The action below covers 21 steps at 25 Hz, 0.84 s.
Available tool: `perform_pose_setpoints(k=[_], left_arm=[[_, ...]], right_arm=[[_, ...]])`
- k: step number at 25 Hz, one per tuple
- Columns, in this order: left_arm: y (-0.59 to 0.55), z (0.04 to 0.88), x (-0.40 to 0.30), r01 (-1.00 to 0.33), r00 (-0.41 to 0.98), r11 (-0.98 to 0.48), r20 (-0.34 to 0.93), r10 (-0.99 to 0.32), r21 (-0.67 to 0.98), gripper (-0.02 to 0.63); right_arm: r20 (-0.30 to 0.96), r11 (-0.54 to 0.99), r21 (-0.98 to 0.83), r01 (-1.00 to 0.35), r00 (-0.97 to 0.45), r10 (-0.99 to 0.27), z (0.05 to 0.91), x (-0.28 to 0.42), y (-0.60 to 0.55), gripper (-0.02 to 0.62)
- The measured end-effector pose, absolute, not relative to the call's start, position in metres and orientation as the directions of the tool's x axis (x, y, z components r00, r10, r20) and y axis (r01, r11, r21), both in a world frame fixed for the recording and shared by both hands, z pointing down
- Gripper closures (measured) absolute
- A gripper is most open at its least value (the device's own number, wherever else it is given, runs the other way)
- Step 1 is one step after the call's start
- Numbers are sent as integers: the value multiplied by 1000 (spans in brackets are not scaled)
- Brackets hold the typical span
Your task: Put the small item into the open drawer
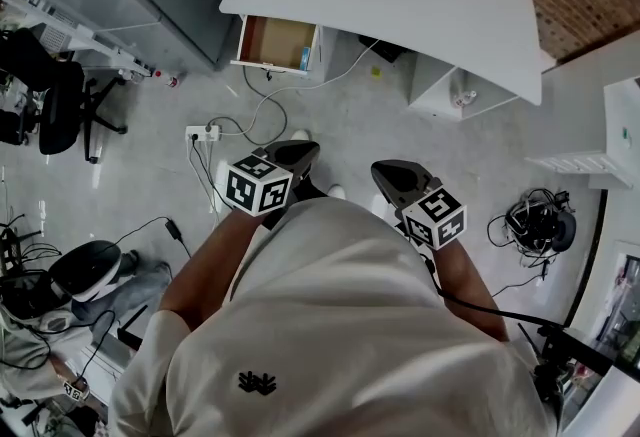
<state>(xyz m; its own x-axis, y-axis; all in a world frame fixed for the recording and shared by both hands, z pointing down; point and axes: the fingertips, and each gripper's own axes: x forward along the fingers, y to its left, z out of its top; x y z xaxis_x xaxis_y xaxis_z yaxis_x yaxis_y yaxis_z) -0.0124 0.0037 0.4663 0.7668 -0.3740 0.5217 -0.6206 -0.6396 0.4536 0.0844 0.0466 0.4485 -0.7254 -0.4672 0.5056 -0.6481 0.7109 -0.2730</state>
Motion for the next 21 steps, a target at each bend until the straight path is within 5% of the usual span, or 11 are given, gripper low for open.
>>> perform_pose_setpoints(k=[21], left_arm=[[-4, 481, -2, -608, 768, -654, 541, -343, 449, 580]], right_arm=[[509, 692, -287, -663, -717, -476, 464, 91, 44, 566]])
